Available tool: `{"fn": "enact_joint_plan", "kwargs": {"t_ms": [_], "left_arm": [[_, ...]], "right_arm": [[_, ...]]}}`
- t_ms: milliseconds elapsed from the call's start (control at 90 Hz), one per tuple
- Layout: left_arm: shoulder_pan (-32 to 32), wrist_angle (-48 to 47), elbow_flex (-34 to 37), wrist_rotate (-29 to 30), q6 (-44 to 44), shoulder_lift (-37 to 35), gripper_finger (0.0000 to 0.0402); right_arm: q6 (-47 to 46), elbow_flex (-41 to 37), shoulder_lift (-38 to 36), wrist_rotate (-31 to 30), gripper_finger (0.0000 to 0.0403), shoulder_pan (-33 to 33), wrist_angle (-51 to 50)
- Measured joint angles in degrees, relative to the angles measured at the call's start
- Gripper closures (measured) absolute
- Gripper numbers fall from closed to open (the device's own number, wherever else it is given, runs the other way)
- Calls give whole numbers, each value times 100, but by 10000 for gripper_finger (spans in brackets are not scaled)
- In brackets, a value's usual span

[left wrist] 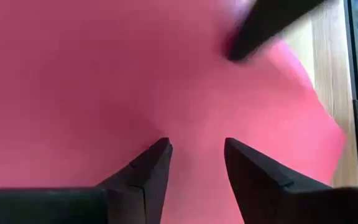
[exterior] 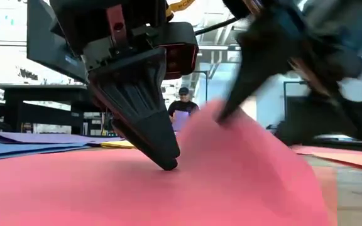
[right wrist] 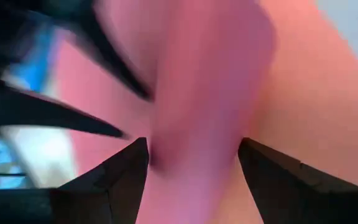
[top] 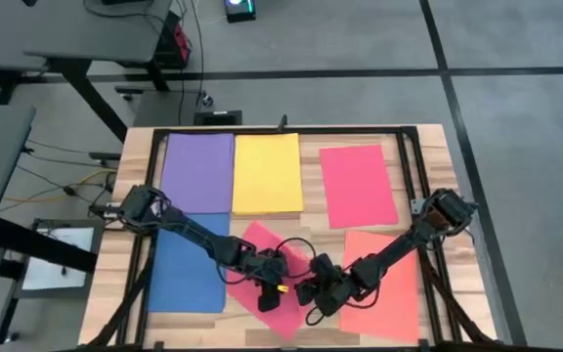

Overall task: Organize paper
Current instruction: Stack the red paper on top of the red paper

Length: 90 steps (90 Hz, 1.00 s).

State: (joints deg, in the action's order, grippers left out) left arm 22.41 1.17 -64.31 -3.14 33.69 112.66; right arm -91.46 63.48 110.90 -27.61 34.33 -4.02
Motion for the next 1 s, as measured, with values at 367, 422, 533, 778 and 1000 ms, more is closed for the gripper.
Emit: {"fn": "enact_joint_plan", "kwargs": {"t_ms": [367, 422, 533, 778, 1000], "left_arm": [[0, -22, 0, 0, -50, -2, 263], [0, -23, 0, -1, -50, -2, 263], [0, -24, 0, 1, -50, -2, 263], [-3, -9, 0, -208, -20, -2, 263], [0, -2, 0, -264, 9, -2, 263]], "right_arm": [[-1492, -201, 4, -600, 163, 304, -329], [-1146, -216, 4, -936, 163, 368, 68], [-253, -213, 56, -1480, 163, 470, 805], [-108, -217, 95, -1768, 163, 519, 1020], [-131, -235, 229, -980, 163, 457, 760]]}}
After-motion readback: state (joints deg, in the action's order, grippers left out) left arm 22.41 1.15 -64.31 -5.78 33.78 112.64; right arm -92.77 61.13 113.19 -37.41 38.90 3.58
